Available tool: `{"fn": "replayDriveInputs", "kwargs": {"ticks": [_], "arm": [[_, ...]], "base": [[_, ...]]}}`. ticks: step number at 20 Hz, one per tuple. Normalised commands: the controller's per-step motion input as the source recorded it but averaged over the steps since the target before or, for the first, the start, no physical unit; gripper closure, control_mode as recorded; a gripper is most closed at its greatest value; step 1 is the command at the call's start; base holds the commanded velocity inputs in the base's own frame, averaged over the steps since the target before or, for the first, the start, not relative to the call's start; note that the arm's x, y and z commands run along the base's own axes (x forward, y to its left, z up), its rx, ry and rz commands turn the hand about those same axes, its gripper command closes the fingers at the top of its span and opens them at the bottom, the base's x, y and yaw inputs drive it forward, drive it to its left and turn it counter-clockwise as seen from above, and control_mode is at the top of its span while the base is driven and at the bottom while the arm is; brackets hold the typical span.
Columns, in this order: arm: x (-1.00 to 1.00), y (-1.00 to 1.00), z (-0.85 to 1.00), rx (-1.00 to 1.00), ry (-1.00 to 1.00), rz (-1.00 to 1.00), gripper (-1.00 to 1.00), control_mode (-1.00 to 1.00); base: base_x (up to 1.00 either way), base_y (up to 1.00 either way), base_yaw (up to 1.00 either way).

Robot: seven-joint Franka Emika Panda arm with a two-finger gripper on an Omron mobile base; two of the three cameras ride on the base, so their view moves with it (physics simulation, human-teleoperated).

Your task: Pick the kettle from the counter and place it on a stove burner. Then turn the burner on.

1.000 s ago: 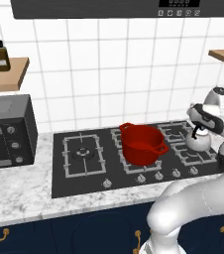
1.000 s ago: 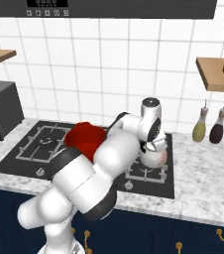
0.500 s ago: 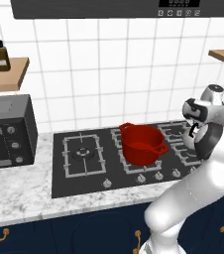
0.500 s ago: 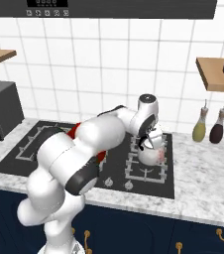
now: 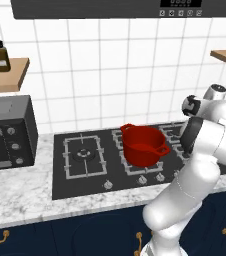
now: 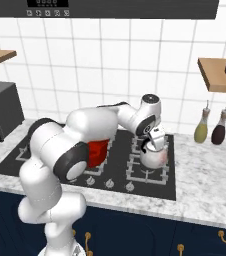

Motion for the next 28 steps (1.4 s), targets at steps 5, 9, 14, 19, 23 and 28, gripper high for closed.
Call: {"fn": "replayDriveInputs", "kwargs": {"ticks": [5, 9, 14, 19, 23, 28], "arm": [[-0.01, 0.00, 0.10, -0.01, 0.00, 0.00, -1.00, -1.00], [-0.13, 0.00, -0.23, -0.15, 0.02, 0.00, -1.00, -1.00], [-0.20, 0.00, -0.42, -0.16, 0.04, 0.01, -1.00, -1.00], [0.00, 0.29, 0.43, 0.06, -0.02, -0.04, -1.00, -1.00], [-0.21, 0.05, 0.14, -0.02, 0.05, 0.01, -1.00, -1.00], [-0.88, 0.00, 0.24, -0.07, 0.01, 0.15, -1.00, -1.00]], "base": [[0.00, 0.00, 0.00], [0.00, 0.00, 0.00], [0.00, 0.00, 0.00], [0.00, 0.00, 0.00], [0.00, 0.00, 0.00], [0.00, 0.00, 0.00]]}}
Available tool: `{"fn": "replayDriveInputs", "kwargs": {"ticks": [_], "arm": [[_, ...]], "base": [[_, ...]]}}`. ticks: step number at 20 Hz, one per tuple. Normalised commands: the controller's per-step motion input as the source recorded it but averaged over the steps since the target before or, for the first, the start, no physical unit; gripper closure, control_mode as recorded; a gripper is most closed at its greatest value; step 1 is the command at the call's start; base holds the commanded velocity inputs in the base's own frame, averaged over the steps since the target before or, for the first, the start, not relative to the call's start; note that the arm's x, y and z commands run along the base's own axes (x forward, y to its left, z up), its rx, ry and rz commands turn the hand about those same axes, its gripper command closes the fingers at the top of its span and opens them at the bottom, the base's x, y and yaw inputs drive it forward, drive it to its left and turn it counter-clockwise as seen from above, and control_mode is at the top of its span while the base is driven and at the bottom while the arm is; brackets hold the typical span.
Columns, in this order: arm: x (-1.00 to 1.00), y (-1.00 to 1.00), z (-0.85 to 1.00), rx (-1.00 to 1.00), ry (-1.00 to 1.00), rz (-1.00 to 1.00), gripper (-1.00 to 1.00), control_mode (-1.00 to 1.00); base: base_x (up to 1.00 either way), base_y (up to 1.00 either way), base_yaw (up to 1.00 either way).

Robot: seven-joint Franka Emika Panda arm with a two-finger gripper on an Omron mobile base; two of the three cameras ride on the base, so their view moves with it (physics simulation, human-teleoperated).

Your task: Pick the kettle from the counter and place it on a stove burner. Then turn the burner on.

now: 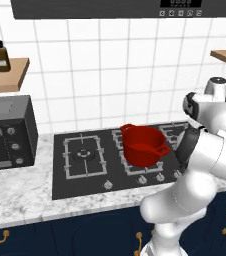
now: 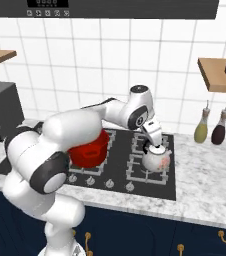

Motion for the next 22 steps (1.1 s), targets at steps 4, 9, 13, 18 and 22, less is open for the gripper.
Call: {"fn": "replayDriveInputs", "kwargs": {"ticks": [4, 9, 13, 18, 22], "arm": [[-1.00, 0.00, 0.03, -0.09, -0.06, 0.27, -1.00, -1.00], [-1.00, 0.55, 0.02, 0.00, -0.05, 0.38, -1.00, -1.00], [-0.68, 0.79, -0.66, 0.00, 0.08, 0.43, -1.00, -1.00], [-0.22, 0.17, -0.75, 0.00, 0.16, 0.36, -1.00, -1.00], [0.25, -0.24, -0.25, 0.00, 0.05, 0.00, -1.00, -1.00]], "base": [[0.00, 0.00, 0.00], [0.00, 0.00, 0.00], [0.00, 0.00, 0.00], [0.00, 0.00, 0.00], [0.00, 0.00, 0.00]]}}
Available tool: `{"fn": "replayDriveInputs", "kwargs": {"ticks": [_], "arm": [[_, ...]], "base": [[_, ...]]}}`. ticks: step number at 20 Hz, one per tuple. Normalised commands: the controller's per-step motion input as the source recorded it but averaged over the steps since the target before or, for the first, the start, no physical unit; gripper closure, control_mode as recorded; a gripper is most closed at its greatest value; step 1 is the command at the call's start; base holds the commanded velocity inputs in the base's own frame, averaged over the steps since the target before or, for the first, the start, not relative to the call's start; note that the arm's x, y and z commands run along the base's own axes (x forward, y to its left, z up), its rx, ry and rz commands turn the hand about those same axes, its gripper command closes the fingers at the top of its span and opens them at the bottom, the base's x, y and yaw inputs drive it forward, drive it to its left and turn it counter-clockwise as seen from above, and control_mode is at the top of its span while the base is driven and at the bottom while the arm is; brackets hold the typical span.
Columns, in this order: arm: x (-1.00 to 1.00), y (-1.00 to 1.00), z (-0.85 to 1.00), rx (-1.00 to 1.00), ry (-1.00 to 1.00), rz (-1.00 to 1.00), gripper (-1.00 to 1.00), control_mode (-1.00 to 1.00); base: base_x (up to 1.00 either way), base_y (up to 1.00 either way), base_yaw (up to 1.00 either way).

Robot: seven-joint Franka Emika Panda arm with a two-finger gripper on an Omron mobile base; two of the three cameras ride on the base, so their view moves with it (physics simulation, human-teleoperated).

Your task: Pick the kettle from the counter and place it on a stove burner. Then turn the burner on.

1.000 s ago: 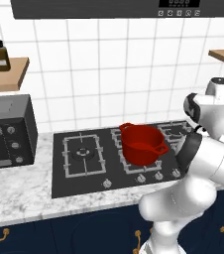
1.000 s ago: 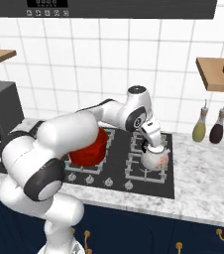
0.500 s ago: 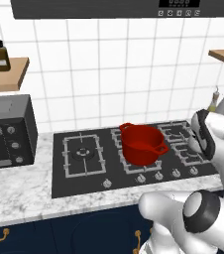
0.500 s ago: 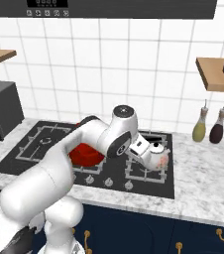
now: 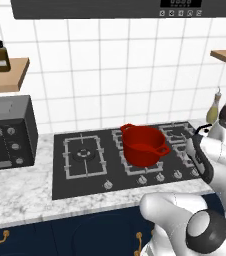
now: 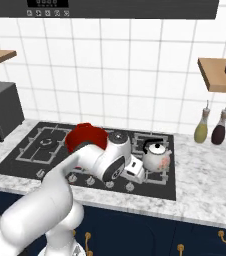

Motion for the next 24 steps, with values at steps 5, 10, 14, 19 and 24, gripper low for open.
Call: {"fn": "replayDriveInputs", "kwargs": {"ticks": [5, 10, 14, 19, 24], "arm": [[0.40, -0.29, -0.33, 0.00, 0.02, 0.00, -1.00, -1.00], [0.16, -0.08, -0.21, -0.01, 0.04, 0.00, -1.00, -1.00], [0.14, -0.05, -0.26, 0.00, 0.02, 0.00, -1.00, -1.00], [0.02, -0.07, -0.27, 0.00, 0.00, 0.00, -1.00, -1.00], [0.00, -0.01, -0.30, 0.00, 0.00, 0.01, -1.00, -1.00]], "base": [[0.00, 0.00, 0.00], [0.00, 0.00, 0.00], [0.00, 0.00, 0.00], [0.00, 0.00, 0.00], [0.00, 0.00, 0.00]]}}
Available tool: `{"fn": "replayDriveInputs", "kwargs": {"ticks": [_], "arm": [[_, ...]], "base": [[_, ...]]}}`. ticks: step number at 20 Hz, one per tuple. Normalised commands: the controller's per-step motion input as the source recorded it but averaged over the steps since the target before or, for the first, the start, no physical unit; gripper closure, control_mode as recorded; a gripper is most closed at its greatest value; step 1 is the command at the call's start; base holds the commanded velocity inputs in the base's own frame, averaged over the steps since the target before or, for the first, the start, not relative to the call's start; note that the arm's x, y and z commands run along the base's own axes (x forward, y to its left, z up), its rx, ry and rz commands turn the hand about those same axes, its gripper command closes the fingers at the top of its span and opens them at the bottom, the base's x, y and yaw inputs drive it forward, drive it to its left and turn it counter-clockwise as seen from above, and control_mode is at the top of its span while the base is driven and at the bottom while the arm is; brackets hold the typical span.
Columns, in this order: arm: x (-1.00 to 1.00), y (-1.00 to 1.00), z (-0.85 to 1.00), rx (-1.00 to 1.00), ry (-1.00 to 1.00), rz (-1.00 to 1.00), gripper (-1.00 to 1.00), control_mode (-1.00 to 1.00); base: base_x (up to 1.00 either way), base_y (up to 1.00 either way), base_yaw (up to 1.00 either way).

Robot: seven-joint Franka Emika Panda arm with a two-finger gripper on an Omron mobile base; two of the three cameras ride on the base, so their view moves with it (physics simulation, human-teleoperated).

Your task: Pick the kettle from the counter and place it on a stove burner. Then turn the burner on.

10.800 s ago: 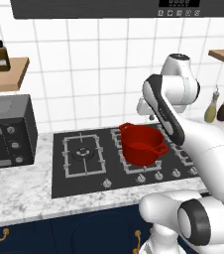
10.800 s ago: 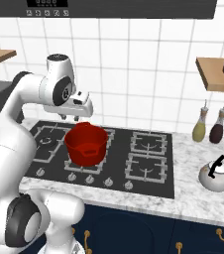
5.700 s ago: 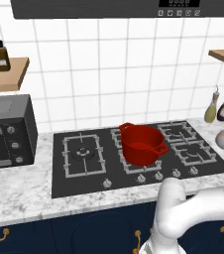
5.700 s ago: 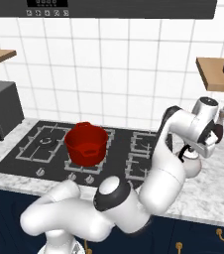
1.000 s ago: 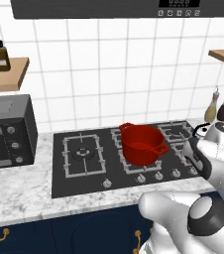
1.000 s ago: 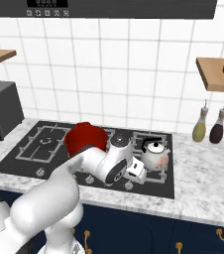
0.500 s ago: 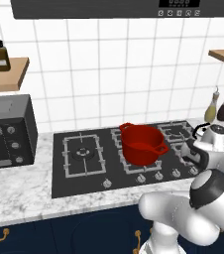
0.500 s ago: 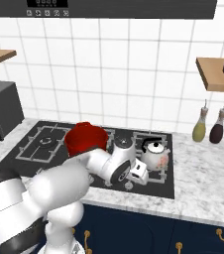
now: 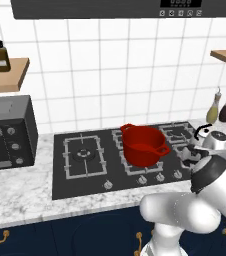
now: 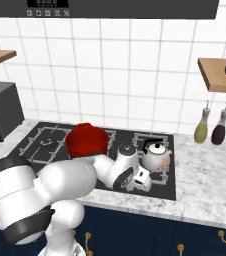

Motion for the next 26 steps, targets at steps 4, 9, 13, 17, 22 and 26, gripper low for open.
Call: {"fn": "replayDriveInputs", "kwargs": {"ticks": [4, 9, 13, 17, 22, 26], "arm": [[0.02, 0.00, -0.23, 0.00, 0.00, 0.00, -1.00, -1.00], [0.12, -0.08, -0.08, 0.00, 0.00, 0.00, -1.00, -1.00], [0.25, -0.05, -0.03, 0.00, -0.01, 0.00, -1.00, -1.00], [0.02, 0.00, 0.00, 0.00, 0.00, 0.00, 1.00, -1.00], [0.00, 0.00, 0.00, 0.00, 0.00, 0.00, 1.00, -1.00], [0.00, 0.00, 0.00, 0.00, 0.00, 0.00, 1.00, -1.00]], "base": [[0.00, 0.00, 0.00], [0.00, 0.00, 0.00], [0.00, 0.00, 0.00], [0.00, 0.00, 0.00], [0.00, 0.00, 0.00], [0.00, 0.00, 0.00]]}}
